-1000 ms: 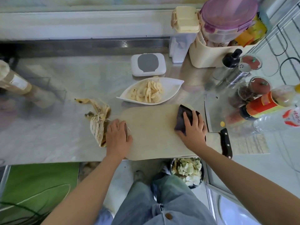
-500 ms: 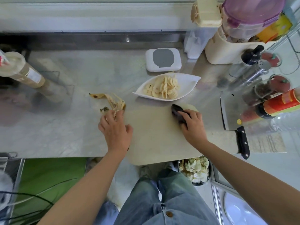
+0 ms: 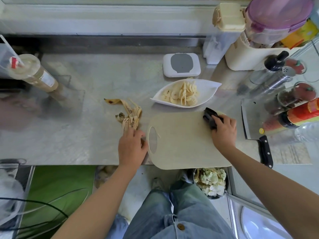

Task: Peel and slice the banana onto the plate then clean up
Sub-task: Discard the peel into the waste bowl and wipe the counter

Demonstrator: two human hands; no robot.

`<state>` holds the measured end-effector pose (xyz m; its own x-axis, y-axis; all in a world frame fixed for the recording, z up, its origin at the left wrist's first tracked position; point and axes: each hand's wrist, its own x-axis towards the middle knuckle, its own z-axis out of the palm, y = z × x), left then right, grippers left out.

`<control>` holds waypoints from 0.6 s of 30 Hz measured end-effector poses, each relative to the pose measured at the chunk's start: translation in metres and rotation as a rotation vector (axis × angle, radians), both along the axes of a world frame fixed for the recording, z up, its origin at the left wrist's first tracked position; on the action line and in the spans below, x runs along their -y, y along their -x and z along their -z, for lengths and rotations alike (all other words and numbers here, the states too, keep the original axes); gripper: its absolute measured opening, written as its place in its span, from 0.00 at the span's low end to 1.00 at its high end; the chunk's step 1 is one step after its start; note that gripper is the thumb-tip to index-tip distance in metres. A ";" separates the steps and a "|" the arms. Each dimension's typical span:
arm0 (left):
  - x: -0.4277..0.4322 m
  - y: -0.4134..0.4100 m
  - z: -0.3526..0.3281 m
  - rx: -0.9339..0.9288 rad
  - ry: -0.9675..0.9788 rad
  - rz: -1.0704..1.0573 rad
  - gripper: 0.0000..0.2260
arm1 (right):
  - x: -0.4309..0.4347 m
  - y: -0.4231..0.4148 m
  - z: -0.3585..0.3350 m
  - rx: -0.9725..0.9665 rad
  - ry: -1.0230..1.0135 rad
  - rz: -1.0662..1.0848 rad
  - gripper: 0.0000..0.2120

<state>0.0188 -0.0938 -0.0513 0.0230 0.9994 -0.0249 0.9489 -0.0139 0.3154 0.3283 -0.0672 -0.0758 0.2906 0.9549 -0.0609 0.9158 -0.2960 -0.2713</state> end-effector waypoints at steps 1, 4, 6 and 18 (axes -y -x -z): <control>0.002 -0.003 0.001 0.035 0.046 0.037 0.08 | 0.000 -0.006 0.000 -0.012 -0.002 -0.018 0.23; 0.005 -0.013 0.005 0.058 0.162 0.061 0.13 | -0.003 -0.010 -0.004 -0.065 -0.049 -0.016 0.22; 0.006 -0.018 0.006 0.027 0.195 0.075 0.16 | -0.004 0.002 -0.005 -0.086 -0.089 0.003 0.22; 0.010 -0.009 0.005 -0.239 0.120 0.263 0.29 | 0.006 0.057 -0.004 -0.400 -0.033 -0.541 0.19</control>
<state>0.0277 -0.1041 -0.0559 0.2575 0.9499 -0.1772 0.9649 -0.2429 0.1000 0.2717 -0.0728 -0.0715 -0.2679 0.9629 -0.0324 0.7600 0.1906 -0.6213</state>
